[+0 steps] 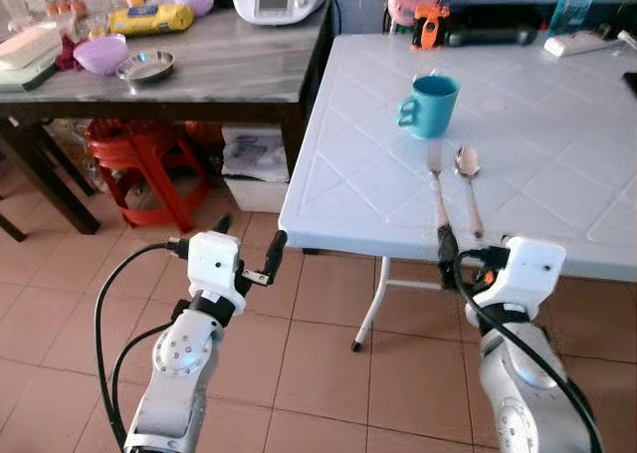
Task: Setting the table
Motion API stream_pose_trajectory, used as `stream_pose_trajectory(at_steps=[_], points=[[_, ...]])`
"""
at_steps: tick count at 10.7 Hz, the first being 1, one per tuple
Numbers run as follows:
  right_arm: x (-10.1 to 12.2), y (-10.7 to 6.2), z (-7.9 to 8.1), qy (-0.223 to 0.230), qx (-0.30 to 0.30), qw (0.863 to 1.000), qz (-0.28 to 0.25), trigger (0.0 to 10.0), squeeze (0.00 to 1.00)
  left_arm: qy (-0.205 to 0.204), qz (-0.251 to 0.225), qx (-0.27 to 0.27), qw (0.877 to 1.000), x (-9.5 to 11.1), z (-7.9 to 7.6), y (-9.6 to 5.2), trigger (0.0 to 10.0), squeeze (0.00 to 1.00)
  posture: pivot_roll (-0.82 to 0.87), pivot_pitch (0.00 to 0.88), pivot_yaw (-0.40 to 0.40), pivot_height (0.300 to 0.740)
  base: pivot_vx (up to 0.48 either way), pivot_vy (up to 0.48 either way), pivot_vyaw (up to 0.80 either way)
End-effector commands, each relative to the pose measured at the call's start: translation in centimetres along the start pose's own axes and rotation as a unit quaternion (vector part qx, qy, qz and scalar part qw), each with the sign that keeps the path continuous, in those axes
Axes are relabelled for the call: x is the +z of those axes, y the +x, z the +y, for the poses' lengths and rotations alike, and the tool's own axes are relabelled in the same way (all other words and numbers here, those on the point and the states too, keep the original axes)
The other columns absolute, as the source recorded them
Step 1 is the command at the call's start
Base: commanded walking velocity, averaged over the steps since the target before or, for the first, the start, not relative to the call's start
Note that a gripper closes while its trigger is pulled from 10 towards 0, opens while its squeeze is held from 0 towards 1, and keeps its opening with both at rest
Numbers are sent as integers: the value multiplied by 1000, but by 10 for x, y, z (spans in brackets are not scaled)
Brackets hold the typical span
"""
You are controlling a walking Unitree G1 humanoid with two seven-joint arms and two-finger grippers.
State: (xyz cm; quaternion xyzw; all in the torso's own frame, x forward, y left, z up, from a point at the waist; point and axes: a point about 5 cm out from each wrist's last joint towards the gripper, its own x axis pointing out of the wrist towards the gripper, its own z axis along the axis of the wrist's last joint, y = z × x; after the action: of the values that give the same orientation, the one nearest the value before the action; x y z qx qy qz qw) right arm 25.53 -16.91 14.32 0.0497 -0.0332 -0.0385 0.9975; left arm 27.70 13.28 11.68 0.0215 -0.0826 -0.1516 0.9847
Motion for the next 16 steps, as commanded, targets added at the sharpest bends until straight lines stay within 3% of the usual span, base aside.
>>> stream_pose_trajectory(at_steps=[1,9,13,16], points=[[3,0,3,1,4,1000,-4,10000,0,-1,-3,-5,1000,3,1,1,10000,0,-96,99,95,740,371,0,0],[-2,-1,2,7,-22,1000,3,10000,0,-6,7,-24,1000,2,-2,5,10000,0,-96,98,119,740,390,0,0],[-3,-2,3,10,-28,1000,6,10000,0,-12,19,-35,999,-2,-6,4,10000,0,-99,105,131,740,68,0,0],[-3,2,10,17,-19,1000,11,10000,0,-22,31,-107,994,-6,-13,-1,10000,0,-100,121,132,740,0,0,0]])
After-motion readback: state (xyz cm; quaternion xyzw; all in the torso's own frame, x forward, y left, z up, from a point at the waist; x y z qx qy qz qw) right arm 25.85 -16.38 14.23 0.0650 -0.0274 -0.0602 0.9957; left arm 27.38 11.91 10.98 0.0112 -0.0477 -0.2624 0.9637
